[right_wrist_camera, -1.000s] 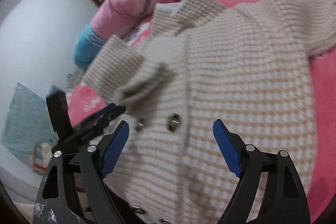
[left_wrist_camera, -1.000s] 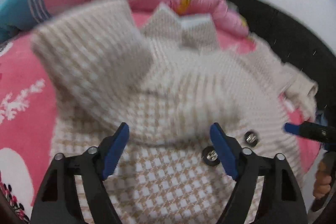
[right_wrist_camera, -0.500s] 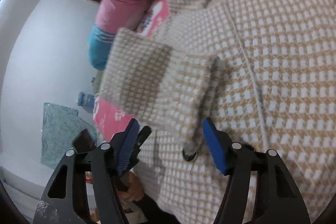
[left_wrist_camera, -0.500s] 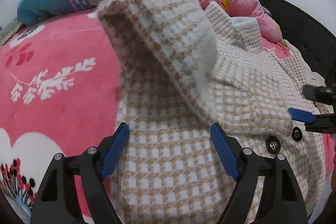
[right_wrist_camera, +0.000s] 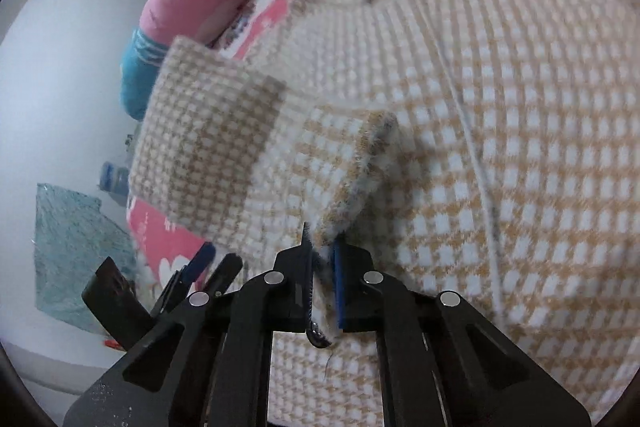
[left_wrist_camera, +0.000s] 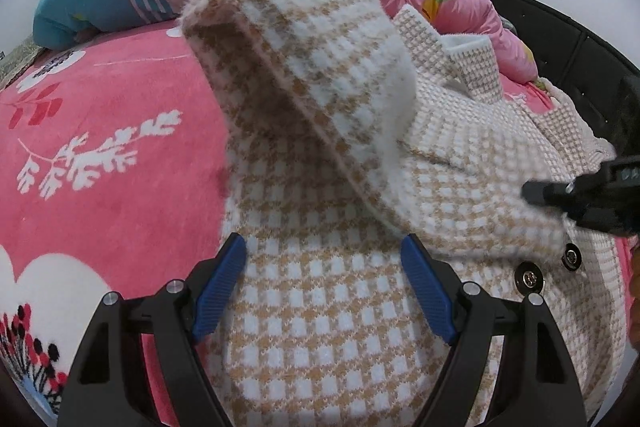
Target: Fold large clothes
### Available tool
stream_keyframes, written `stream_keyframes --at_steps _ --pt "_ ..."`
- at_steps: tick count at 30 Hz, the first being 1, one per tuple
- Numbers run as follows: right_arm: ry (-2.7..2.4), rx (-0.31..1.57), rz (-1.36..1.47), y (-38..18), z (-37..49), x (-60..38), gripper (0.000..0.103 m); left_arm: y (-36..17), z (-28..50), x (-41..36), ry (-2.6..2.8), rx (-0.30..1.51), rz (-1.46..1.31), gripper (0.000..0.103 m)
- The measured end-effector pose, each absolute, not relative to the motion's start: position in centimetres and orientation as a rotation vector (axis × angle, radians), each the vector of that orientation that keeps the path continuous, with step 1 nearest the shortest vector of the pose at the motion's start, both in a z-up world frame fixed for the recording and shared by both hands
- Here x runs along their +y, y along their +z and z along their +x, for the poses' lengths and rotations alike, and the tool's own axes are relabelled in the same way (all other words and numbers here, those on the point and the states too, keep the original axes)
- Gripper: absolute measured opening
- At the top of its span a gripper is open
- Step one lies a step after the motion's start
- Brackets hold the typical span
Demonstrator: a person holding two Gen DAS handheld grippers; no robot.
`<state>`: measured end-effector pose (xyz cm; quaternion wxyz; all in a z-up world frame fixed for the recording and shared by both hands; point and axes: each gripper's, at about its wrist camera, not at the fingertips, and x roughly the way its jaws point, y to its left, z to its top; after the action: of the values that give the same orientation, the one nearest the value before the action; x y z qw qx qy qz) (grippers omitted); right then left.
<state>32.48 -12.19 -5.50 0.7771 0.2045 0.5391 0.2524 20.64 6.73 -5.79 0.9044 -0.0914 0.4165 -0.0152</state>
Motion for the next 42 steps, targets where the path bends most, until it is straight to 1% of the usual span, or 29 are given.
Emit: stream_keyframes --at_steps 7,10,12,18,23,26,34,39,40,41,42 --pt "0.450 0.953 0.346 1.7 32.0 -15.9 0.006 -5.7 20.6 6.7 -0.028 0.864 -0.185 0.078" --pt "0.391 0.896 0.329 3.5 31.8 -18.4 0.006 -5.7 20.6 6.7 -0.024 0.865 -0.185 0.078" --pt "0.365 0.888 0.336 3.6 31.7 -19.7 0.006 -5.7 20.6 6.7 -0.021 0.866 -0.182 0.078" --pt "0.315 0.918 0.332 2.5 32.2 -22.7 0.006 -5.7 20.7 6.5 -0.015 0.870 -0.171 0.078" --pt "0.259 0.917 0.244 1.4 33.1 -22.2 0.006 -5.6 20.7 6.6 -0.016 0.870 -0.174 0.078" --pt "0.236 0.924 0.252 0.6 33.8 -23.0 0.006 -5.4 20.5 6.7 -0.024 0.870 -0.184 0.078" --pt "0.233 0.879 0.292 1.8 34.8 -24.9 0.005 -5.1 19.9 8.3 0.010 0.874 -0.213 0.078" --pt "0.202 0.943 0.250 -0.7 36.1 -24.7 0.006 -5.8 20.0 9.4 0.015 0.894 -0.265 0.078" --pt "0.185 0.980 0.229 -1.9 36.6 -24.6 0.009 -5.7 20.0 9.3 0.018 0.894 -0.256 0.078" --pt "0.170 1.000 0.219 -2.5 36.8 -24.7 0.014 -5.7 20.0 9.2 0.019 0.894 -0.252 0.078" --pt "0.151 1.016 0.214 -3.1 36.9 -24.9 0.017 -5.7 19.9 9.2 0.018 0.893 -0.252 0.078"
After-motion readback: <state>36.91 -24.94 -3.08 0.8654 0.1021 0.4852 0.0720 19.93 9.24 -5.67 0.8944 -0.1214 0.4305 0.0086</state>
